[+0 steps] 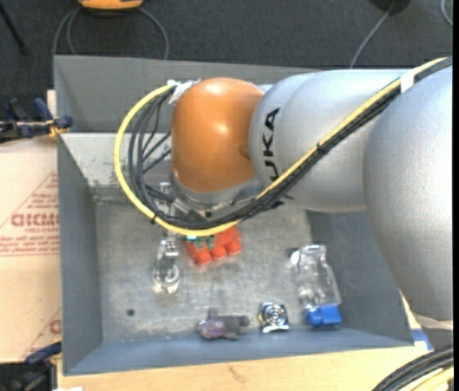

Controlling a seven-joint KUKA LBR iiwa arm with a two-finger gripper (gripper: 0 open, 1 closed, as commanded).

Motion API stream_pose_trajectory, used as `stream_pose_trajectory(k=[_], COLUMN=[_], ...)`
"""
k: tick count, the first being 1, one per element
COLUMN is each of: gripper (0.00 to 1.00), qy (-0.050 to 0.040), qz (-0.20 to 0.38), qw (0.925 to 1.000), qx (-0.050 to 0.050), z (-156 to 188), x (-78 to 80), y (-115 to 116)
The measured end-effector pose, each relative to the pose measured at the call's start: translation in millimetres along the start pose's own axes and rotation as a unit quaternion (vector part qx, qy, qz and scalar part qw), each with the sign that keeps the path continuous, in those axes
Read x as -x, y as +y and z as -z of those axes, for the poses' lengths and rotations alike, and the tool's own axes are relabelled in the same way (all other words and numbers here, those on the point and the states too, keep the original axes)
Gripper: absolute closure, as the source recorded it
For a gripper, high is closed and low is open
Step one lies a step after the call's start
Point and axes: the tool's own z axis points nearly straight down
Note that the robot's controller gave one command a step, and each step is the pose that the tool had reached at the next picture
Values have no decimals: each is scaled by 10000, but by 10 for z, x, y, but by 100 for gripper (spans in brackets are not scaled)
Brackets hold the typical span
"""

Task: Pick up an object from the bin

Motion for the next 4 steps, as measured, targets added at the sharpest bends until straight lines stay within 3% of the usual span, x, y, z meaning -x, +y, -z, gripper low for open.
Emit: stream_pose_trajectory(k=[1, 2, 3, 4], gripper=[0, 0, 0, 100], qy=[-19, -72, -72, -117], qz=[-147, -146, 1861, 1838], qw=[9999, 9999, 9825, 9829], qx=[-20, 4, -3, 1], z=[-330, -881, -1052, -1024], x=[-34, 14, 296, 322], y=[-901, -1196, -1586, -1579])
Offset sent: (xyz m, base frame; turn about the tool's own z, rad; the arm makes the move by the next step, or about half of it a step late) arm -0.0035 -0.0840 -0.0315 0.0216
